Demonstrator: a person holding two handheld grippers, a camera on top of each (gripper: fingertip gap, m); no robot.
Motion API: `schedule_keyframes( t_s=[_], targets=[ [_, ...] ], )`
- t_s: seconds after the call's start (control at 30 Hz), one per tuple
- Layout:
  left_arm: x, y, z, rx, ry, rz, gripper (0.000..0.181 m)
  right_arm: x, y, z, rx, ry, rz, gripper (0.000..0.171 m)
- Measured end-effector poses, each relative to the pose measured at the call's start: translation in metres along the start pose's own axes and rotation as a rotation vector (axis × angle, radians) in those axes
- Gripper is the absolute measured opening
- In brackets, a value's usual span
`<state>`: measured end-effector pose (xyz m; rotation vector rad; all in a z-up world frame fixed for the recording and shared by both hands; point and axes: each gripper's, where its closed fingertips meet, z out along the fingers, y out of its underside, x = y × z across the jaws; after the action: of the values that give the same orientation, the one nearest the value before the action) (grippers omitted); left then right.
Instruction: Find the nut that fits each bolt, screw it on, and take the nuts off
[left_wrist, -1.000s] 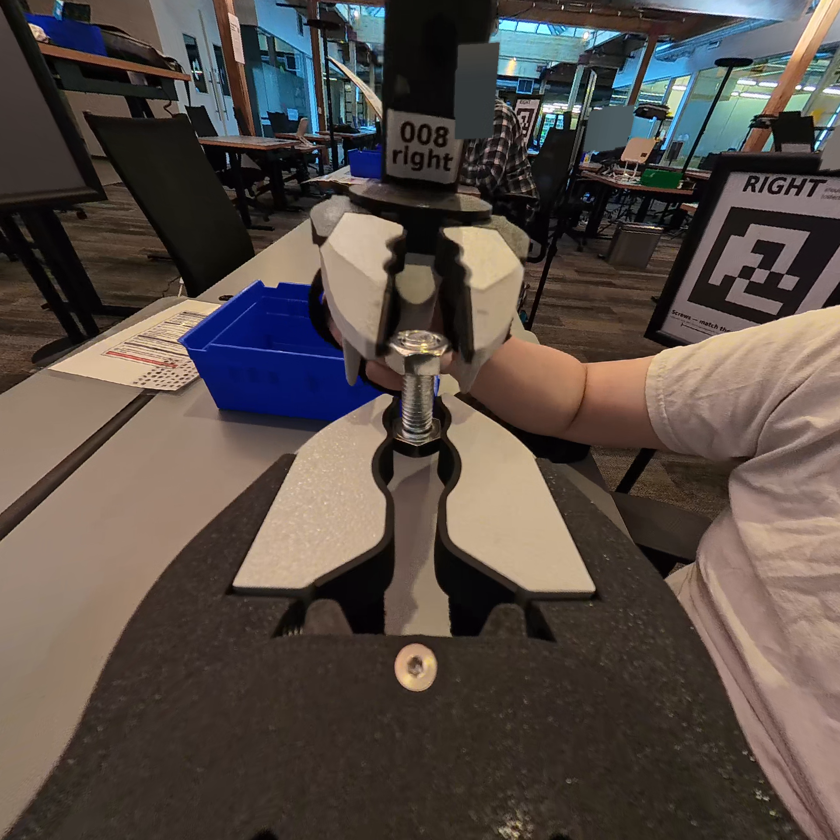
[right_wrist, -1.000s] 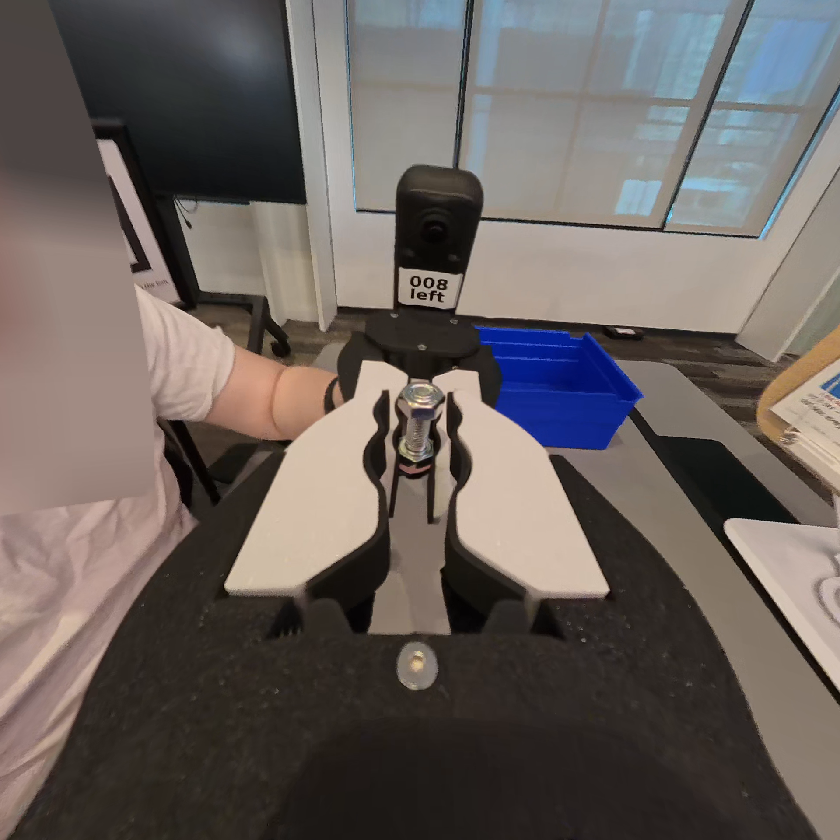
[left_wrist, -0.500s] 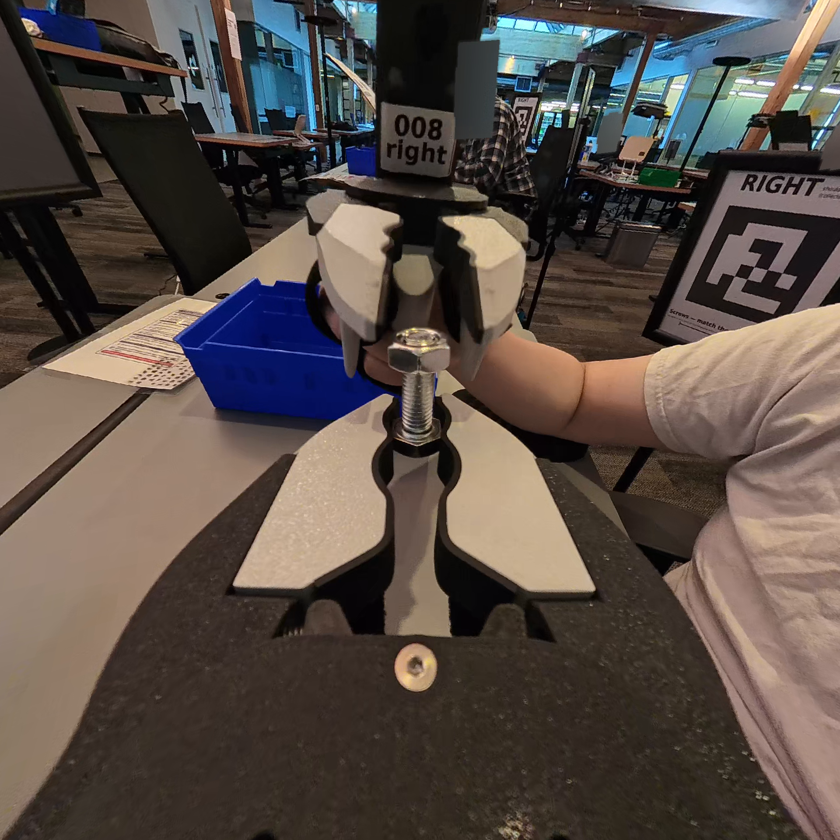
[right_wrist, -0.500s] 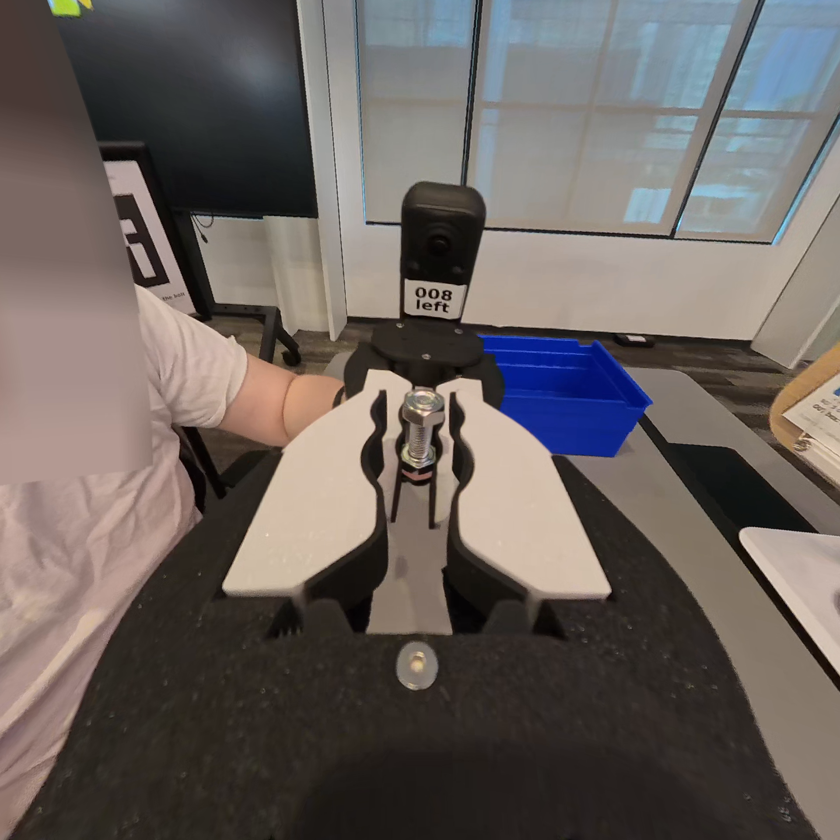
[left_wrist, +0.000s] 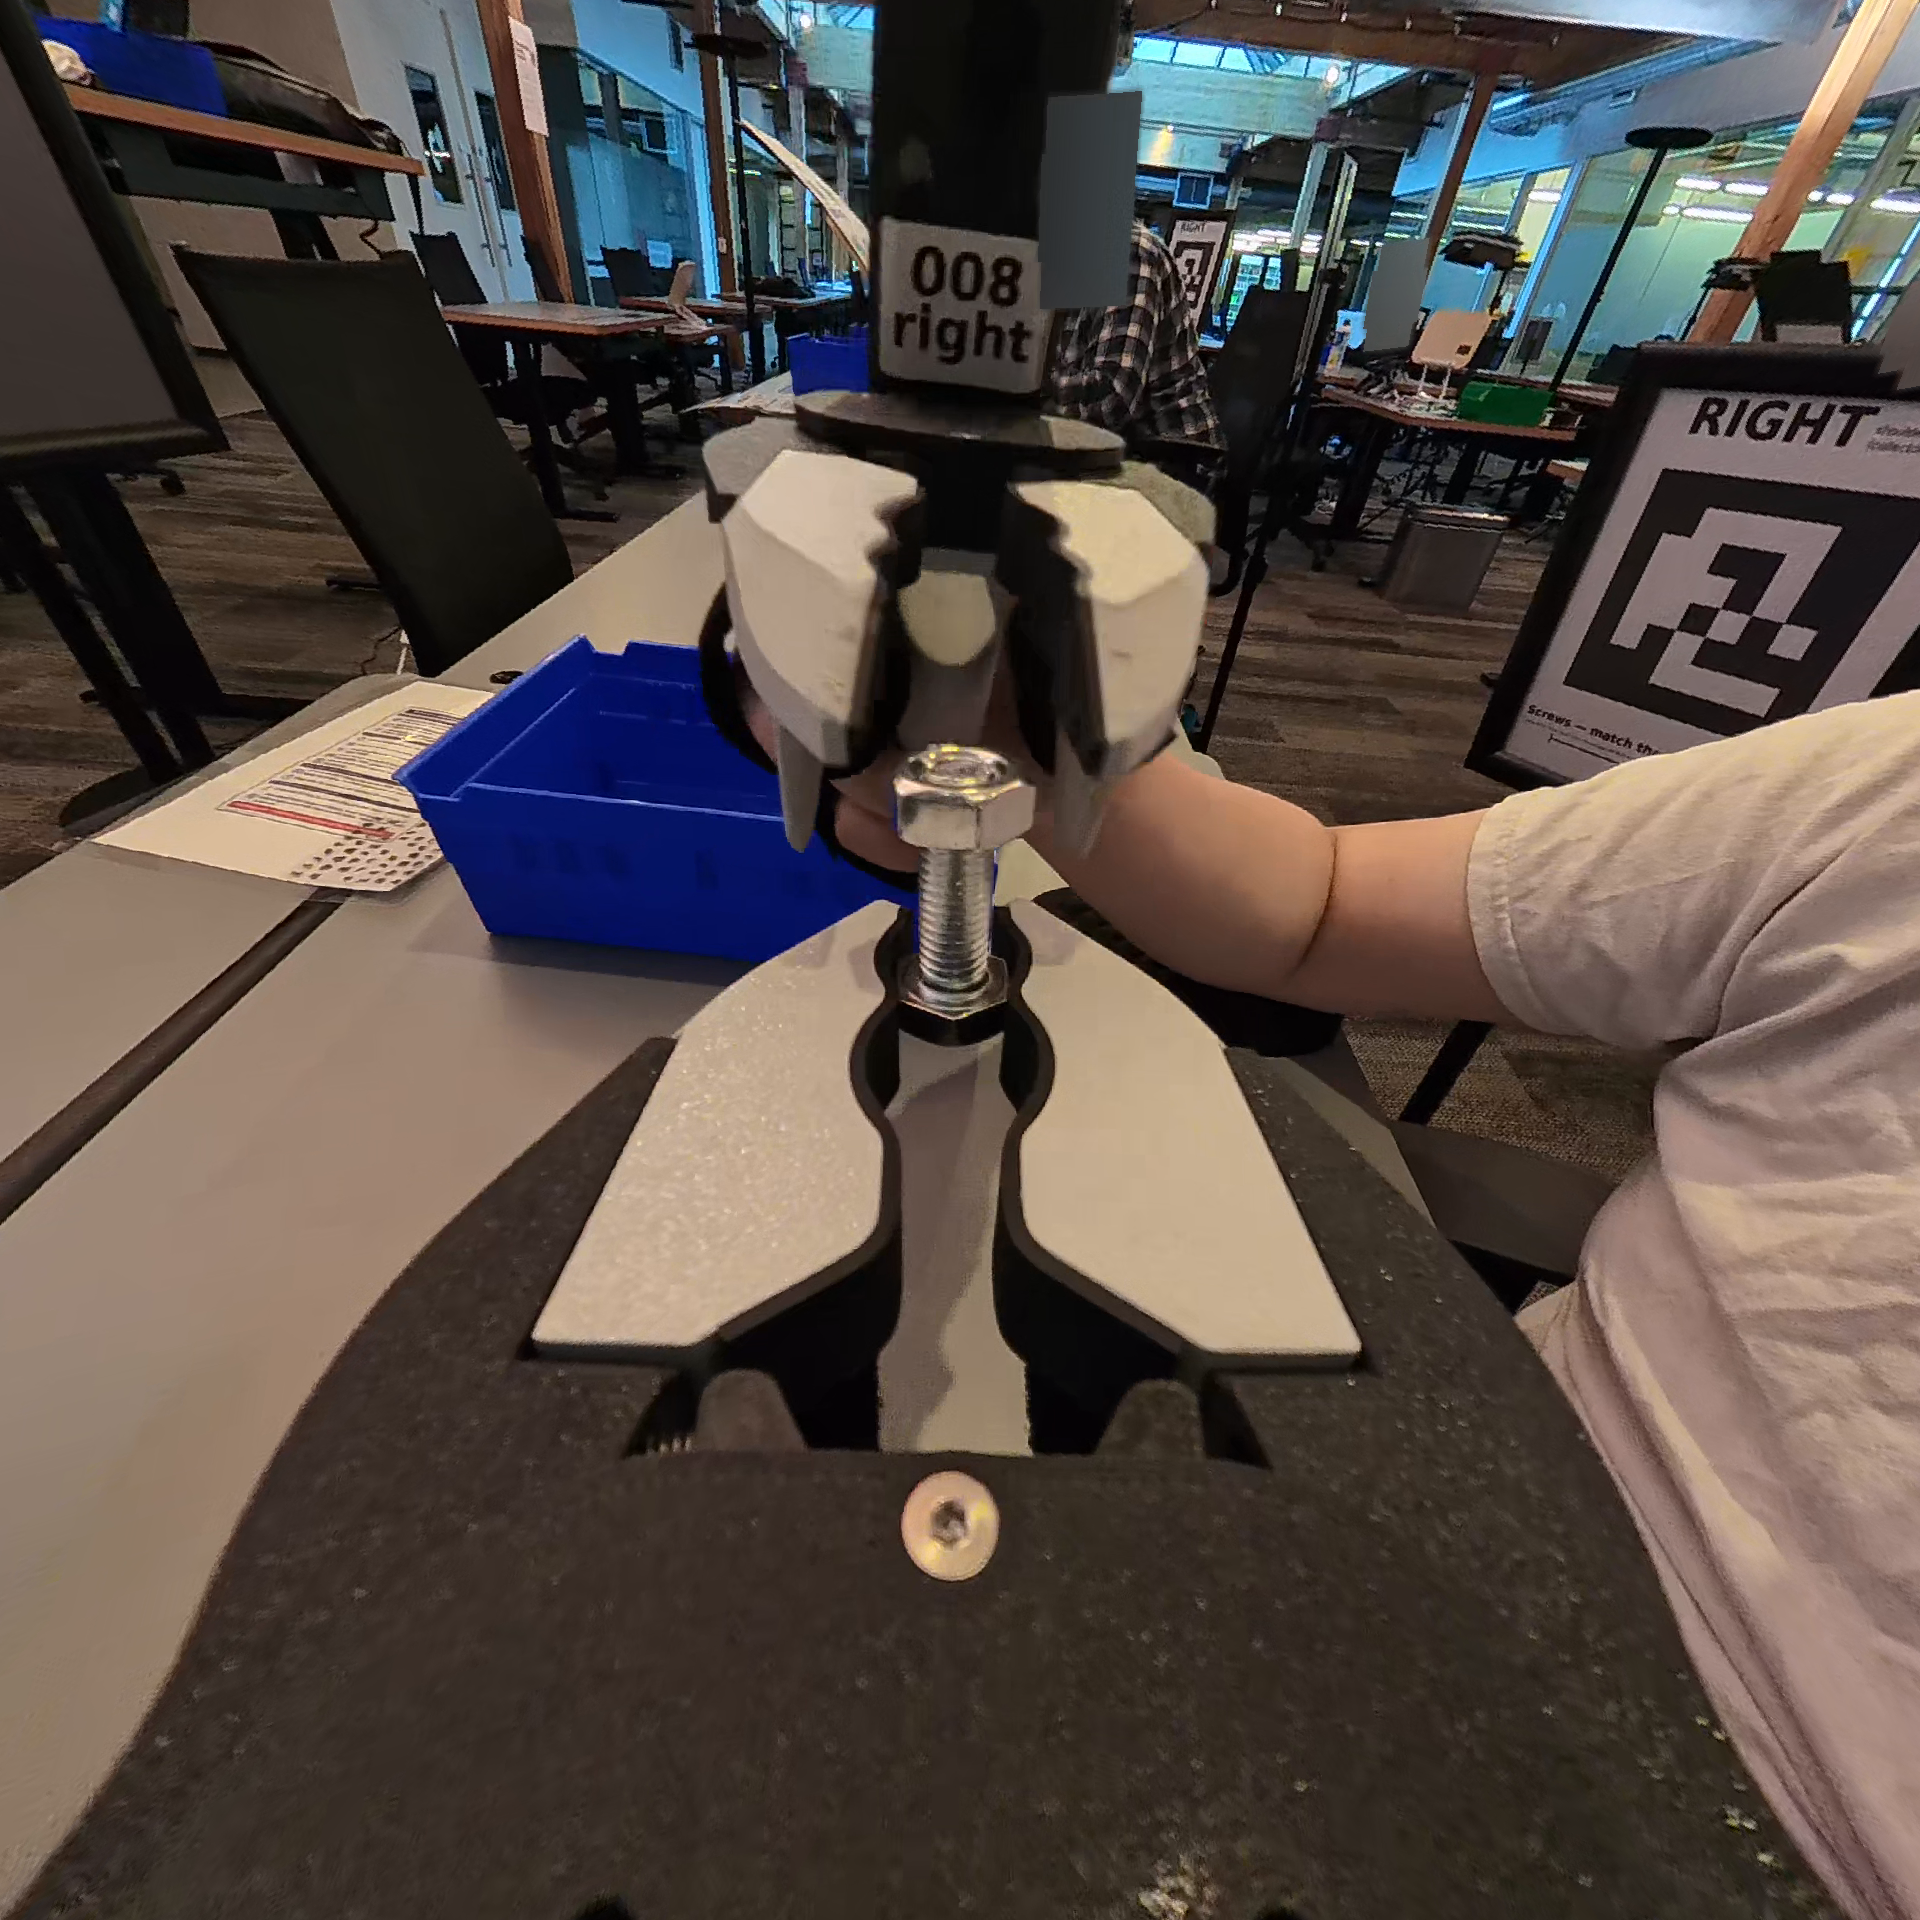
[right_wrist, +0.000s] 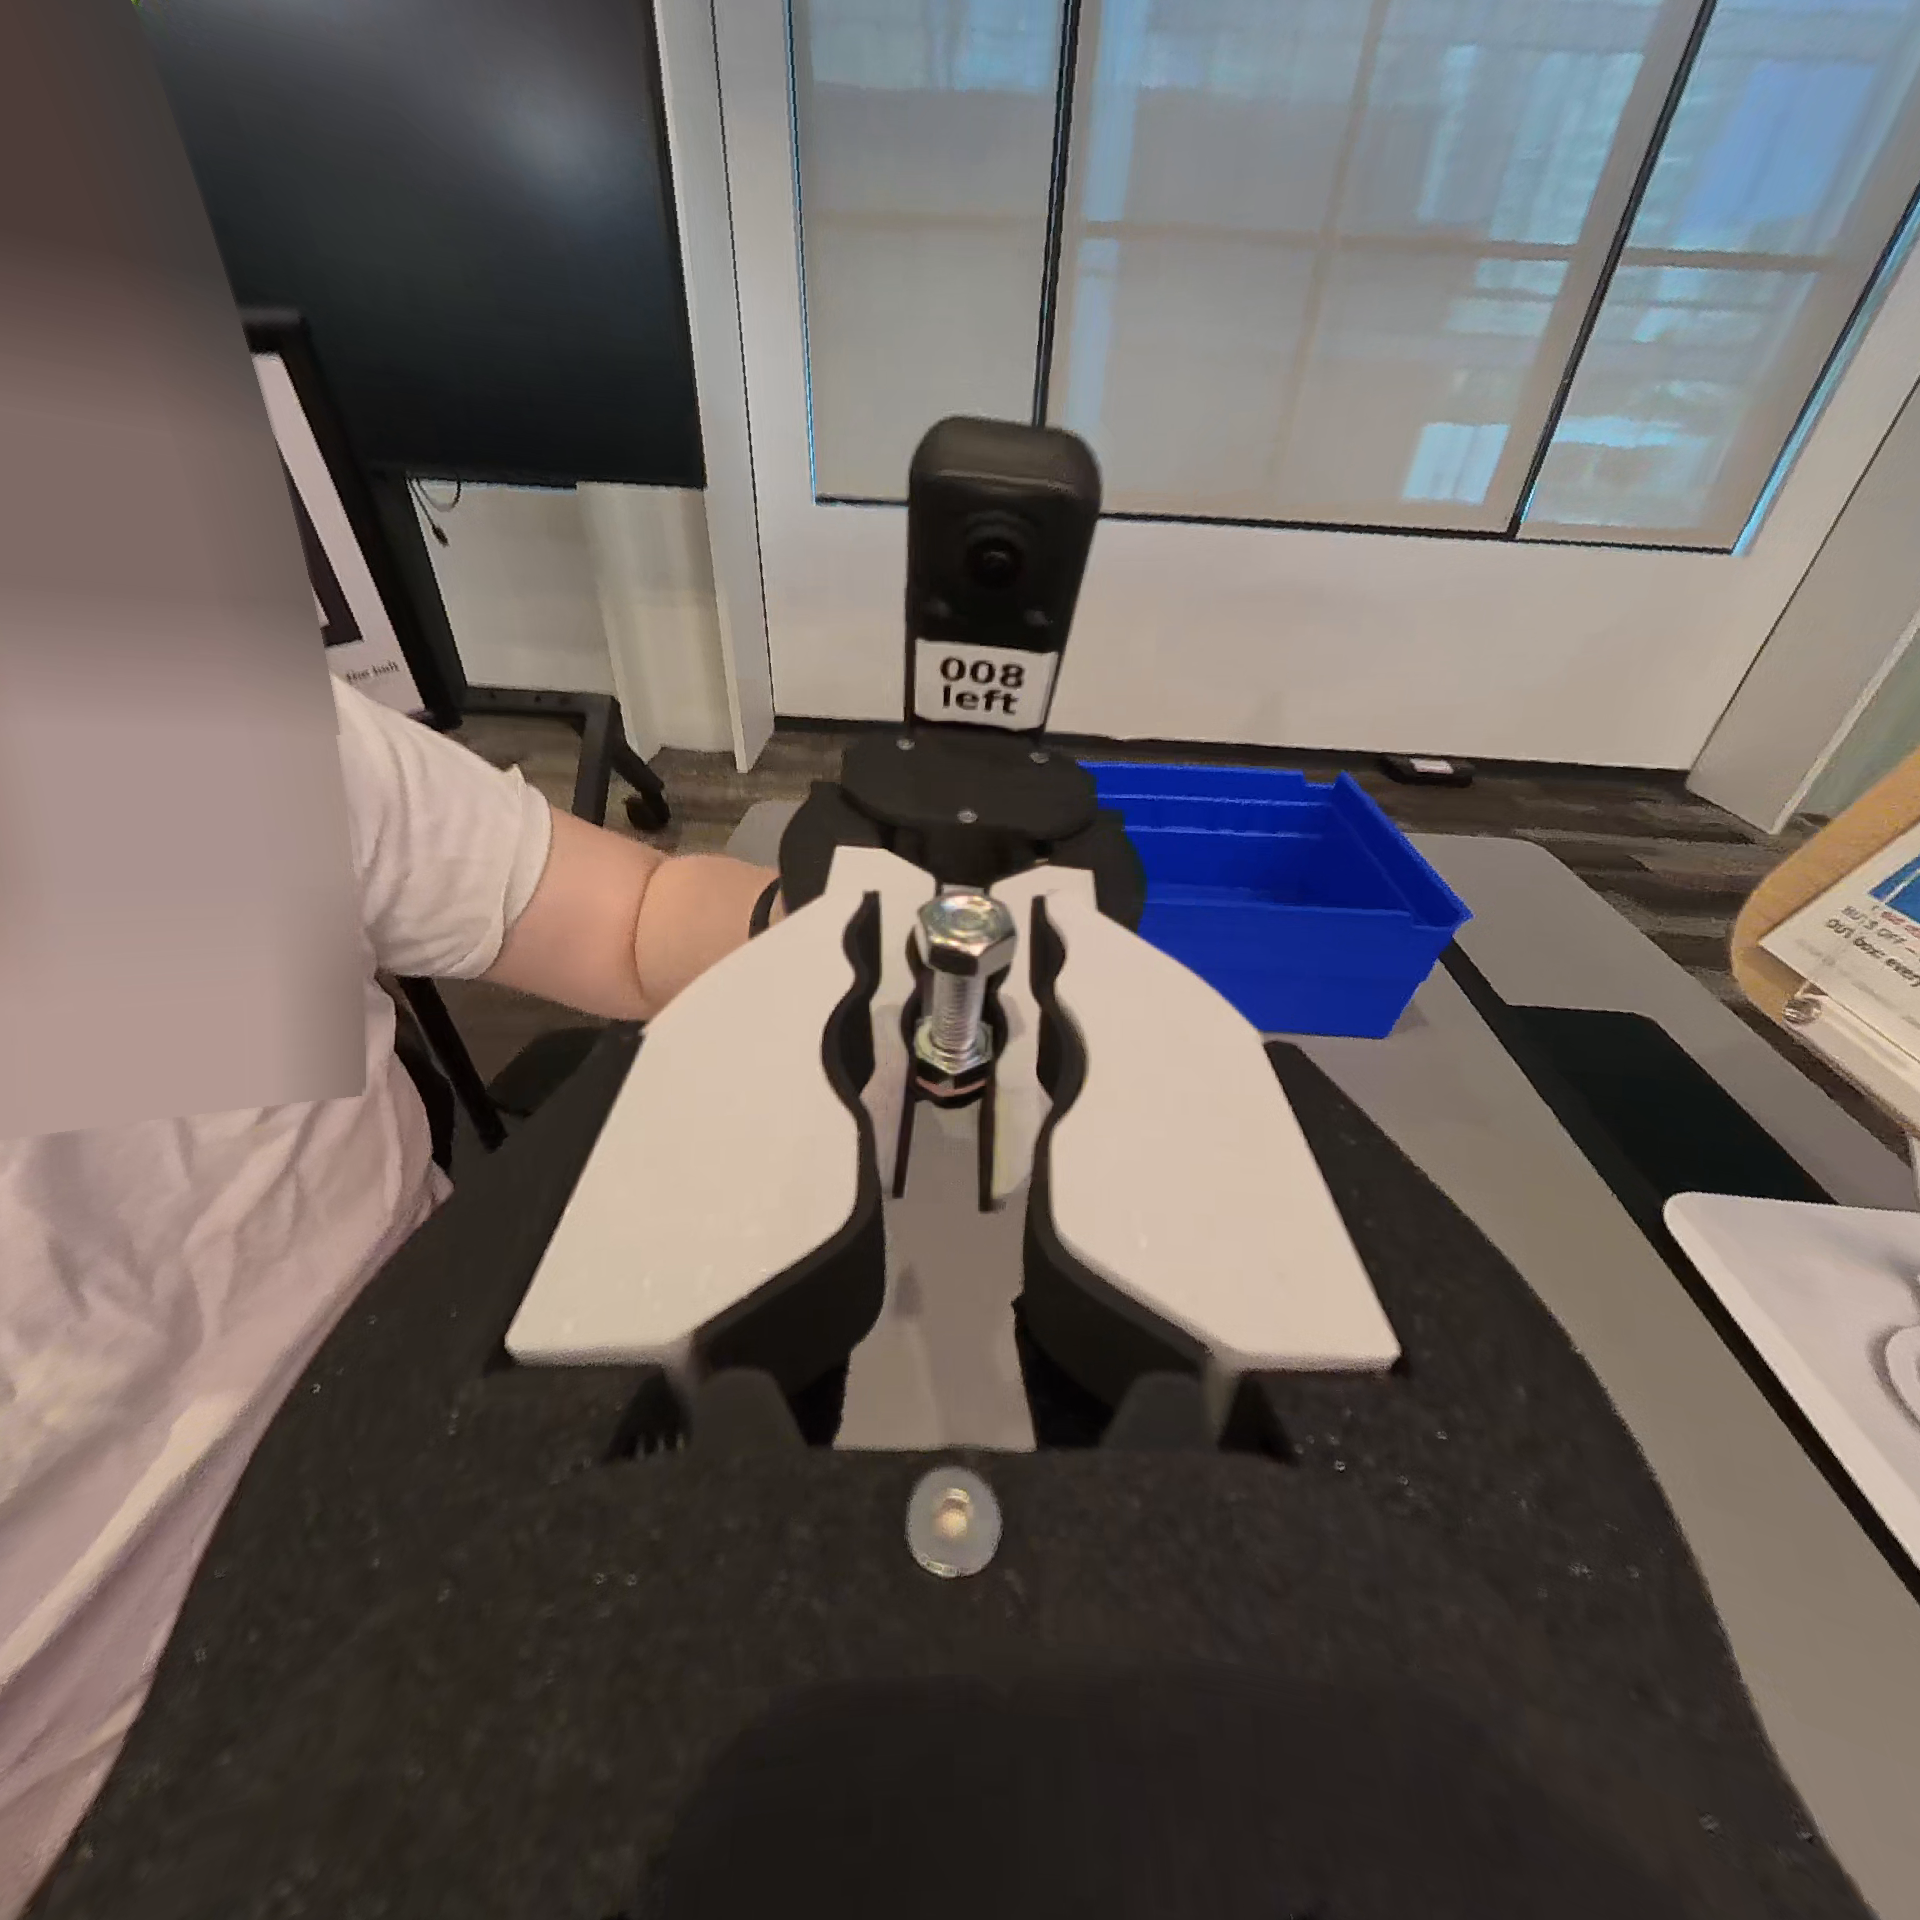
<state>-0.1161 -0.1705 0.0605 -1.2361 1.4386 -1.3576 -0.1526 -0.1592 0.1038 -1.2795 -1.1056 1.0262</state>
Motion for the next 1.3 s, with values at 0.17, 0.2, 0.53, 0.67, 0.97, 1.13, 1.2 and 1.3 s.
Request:
schedule_keyframes(
  t_s=[0.17, 0.2, 0.53, 0.67, 0.97, 1.13, 1.2, 1.3],
  targets=[
    [-0.001, -0.002, -0.001, 0.010, -0.018, 0.000, 0.014, 0.010, 0.007, -0.003, -0.026, 0.031, 0.002, 0.029],
    [-0.001, -0.004, -0.002, 0.021, -0.010, -0.011, 0.014, 0.013, 0.006, -0.006, -0.011, 0.031, 0.027, 0.028],
    [0.001, -0.002, -0.001, 0.008, -0.003, 0.005, 0.014, 0.000, -0.002, -0.003, 0.025, -0.018, 0.020, 0.024],
    [0.002, -0.003, -0.001, 0.014, -0.001, 0.003, 0.014, 0.005, 0.002, -0.004, 0.011, -0.002, 0.012, 0.025],
    [0.002, -0.002, 0.001, 0.006, 0.004, 0.004, 0.014, -0.001, -0.006, -0.006, 0.051, -0.028, 0.026, 0.024],
    [0.003, -0.002, 0.001, 0.003, 0.001, 0.004, 0.014, 0.005, 0.005, -0.001, -0.016, 0.021, -0.022, 0.028],
    [0.002, -0.003, 0.000, 0.014, -0.002, -0.004, 0.014, 0.009, 0.004, -0.006, 0.003, 0.011, 0.016, 0.030],
    [0.001, -0.004, -0.002, 0.017, -0.001, -0.004, 0.014, 0.018, 0.000, -0.013, 0.050, 0.027, 0.061, 0.025]
  ],
)
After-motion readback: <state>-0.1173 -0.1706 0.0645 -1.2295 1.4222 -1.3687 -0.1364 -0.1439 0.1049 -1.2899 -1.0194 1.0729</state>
